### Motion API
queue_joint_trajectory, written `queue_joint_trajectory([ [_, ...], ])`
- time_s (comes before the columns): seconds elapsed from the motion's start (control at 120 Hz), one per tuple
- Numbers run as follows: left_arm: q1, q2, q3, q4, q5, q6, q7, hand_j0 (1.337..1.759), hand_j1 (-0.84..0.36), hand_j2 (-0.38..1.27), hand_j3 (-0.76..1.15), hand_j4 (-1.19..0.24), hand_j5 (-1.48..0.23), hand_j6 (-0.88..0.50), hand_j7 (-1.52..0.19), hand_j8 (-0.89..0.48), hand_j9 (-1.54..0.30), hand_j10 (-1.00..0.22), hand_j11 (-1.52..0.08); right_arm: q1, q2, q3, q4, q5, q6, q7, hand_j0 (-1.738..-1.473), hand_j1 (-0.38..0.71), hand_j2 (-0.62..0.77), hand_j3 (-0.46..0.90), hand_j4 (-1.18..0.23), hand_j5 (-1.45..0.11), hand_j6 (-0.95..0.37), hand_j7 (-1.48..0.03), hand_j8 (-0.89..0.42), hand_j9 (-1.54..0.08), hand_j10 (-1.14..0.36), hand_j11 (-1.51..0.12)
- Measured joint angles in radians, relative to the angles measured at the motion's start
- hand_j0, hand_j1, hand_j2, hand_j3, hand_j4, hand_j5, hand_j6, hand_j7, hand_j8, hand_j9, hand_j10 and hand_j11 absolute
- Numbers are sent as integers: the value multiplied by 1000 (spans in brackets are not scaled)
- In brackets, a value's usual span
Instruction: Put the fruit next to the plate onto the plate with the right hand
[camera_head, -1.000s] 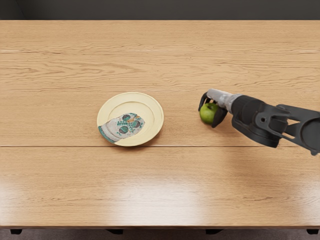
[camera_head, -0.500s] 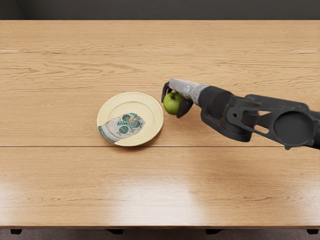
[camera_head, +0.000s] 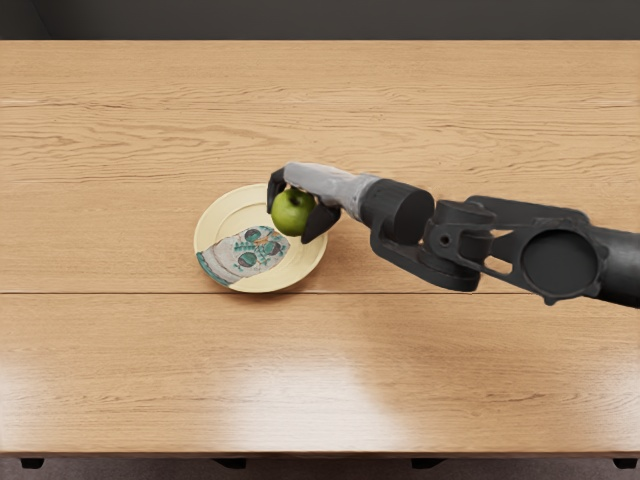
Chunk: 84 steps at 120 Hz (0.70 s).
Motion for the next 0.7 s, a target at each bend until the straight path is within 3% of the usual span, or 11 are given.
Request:
queue_joint_trajectory([
  [0.433,0,0,0,0,0,0,0,1658,349,0,0,0,0,0,0,0,0,0,0,-16,46,-23,-11,-2,-4,1,-1644,239,150,-1,-514,-1061,-281,-998,-327,-1034,-641,-1031],
  [0.567,0,0,0,0,0,0,0,1658,349,0,0,0,0,0,0,0,0,0,0,-24,70,12,-45,8,-5,-1,-1651,-12,75,0,-302,-596,-172,-562,-201,-581,-376,-580],
  [0.7,0,0,0,0,0,0,0,1658,349,0,0,0,0,0,0,0,0,0,0,-27,76,34,-58,12,-2,-11,-1654,-159,37,0,-170,-327,-103,-309,-118,-319,-209,-318],
])
